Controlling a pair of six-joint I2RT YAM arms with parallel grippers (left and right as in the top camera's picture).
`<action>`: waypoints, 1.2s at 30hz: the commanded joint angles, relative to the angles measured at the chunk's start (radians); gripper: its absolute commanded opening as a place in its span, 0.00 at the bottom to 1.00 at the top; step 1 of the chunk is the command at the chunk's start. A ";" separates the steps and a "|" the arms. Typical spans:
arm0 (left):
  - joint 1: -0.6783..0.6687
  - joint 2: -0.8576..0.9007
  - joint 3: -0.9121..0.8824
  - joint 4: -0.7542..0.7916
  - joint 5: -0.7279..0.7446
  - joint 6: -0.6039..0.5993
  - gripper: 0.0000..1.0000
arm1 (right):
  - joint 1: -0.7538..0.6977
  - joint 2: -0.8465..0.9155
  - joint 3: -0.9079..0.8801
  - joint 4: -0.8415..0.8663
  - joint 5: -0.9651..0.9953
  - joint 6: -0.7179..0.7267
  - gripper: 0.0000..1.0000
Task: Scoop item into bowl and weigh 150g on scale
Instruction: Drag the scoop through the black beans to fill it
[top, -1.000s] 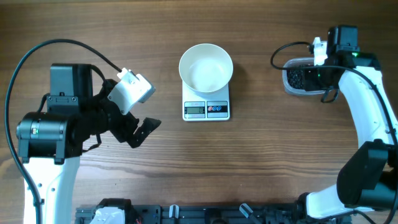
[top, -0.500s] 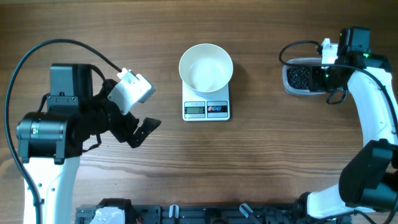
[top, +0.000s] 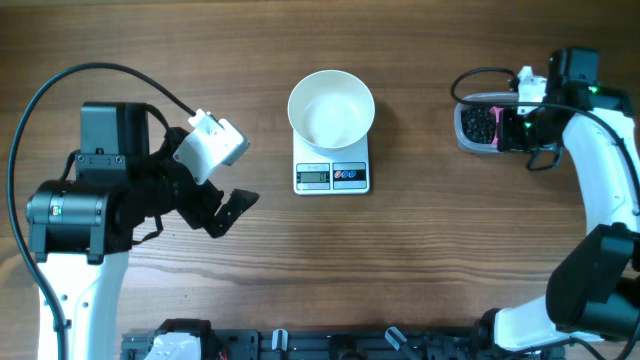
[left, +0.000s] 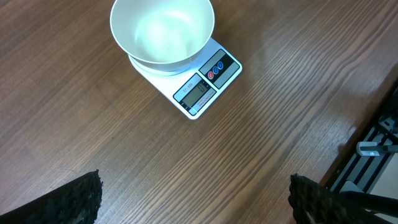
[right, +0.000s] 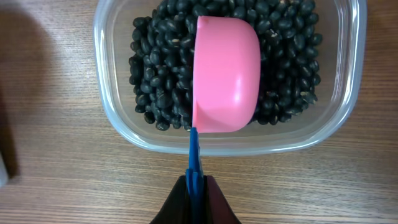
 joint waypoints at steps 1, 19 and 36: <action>0.006 0.004 0.019 -0.001 0.008 0.012 1.00 | -0.039 0.021 -0.001 -0.030 -0.100 0.015 0.04; 0.006 0.004 0.019 -0.001 0.008 0.012 1.00 | -0.101 0.105 -0.003 -0.024 -0.254 0.040 0.04; 0.006 0.004 0.019 -0.001 0.008 0.012 1.00 | -0.145 0.110 -0.002 -0.056 -0.333 0.075 0.04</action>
